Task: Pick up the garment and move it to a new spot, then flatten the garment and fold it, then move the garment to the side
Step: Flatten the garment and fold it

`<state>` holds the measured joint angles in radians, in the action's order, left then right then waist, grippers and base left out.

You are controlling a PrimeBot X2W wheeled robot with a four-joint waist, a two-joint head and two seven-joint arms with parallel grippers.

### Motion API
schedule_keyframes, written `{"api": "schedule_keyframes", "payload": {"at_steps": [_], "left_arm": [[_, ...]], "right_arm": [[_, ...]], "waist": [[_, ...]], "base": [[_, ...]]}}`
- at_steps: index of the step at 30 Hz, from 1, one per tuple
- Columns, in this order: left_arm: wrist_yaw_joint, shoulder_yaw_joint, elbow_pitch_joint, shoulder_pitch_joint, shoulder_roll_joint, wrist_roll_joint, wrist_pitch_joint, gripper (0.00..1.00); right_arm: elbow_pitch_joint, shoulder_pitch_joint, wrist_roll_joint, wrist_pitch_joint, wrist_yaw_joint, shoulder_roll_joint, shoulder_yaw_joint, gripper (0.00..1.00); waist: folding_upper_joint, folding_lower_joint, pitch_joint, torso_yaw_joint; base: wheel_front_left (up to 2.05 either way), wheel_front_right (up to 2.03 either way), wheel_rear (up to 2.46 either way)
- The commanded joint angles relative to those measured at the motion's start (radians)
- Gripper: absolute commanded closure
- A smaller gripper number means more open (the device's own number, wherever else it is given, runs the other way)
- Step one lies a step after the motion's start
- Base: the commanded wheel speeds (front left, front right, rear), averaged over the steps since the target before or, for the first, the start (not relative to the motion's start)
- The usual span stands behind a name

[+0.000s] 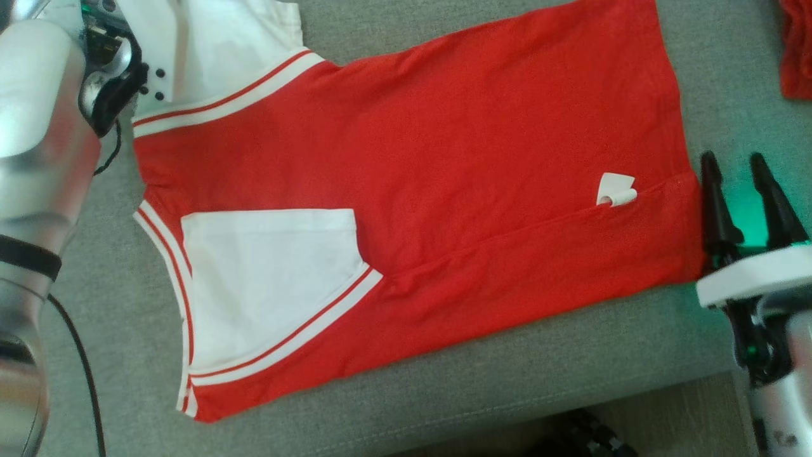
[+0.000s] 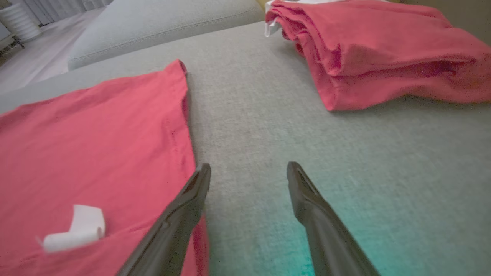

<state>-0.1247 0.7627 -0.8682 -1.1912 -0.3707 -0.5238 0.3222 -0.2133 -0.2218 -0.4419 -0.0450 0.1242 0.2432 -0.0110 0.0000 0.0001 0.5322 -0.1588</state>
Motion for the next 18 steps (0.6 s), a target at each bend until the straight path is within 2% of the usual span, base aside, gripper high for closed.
{"api": "schedule_keyframes", "payload": {"at_steps": [1,5,8,14,18], "left_arm": [[-0.004,-0.025,0.029,-0.038,-0.042,0.011,-0.041,1.00],[-0.004,-0.026,0.045,-0.033,-0.032,0.013,-0.123,1.00],[-0.004,-0.019,0.067,-0.026,-0.025,0.011,-0.159,1.00],[-0.005,0.024,0.156,-0.015,-0.025,0.025,-0.187,1.00],[-0.005,0.051,0.227,-0.007,-0.035,0.028,-0.180,1.00]], "right_arm": [[0.039,-0.030,-0.012,-0.001,0.007,0.030,0.030,0.00],[0.040,-0.110,-0.030,0.055,0.007,0.045,0.065,0.00],[-0.002,-0.203,-0.056,0.173,0.007,0.061,0.094,0.00],[-0.177,-0.425,0.020,0.402,0.007,0.093,0.162,0.00],[-0.301,-0.535,0.059,0.515,0.007,0.088,0.195,0.00]], "waist": [[0.0000,-0.0001,-0.012,0.006],[0.0000,-0.0001,-0.044,0.025],[0.0000,-0.0001,-0.067,0.043],[0.0000,-0.0001,-0.094,0.087],[0.0000,-0.0001,-0.102,0.111]], "base": [[0.00,0.00,0.00],[0.00,0.00,0.00],[0.00,0.00,0.00],[0.00,0.00,0.00],[0.00,0.00,0.00]]}}
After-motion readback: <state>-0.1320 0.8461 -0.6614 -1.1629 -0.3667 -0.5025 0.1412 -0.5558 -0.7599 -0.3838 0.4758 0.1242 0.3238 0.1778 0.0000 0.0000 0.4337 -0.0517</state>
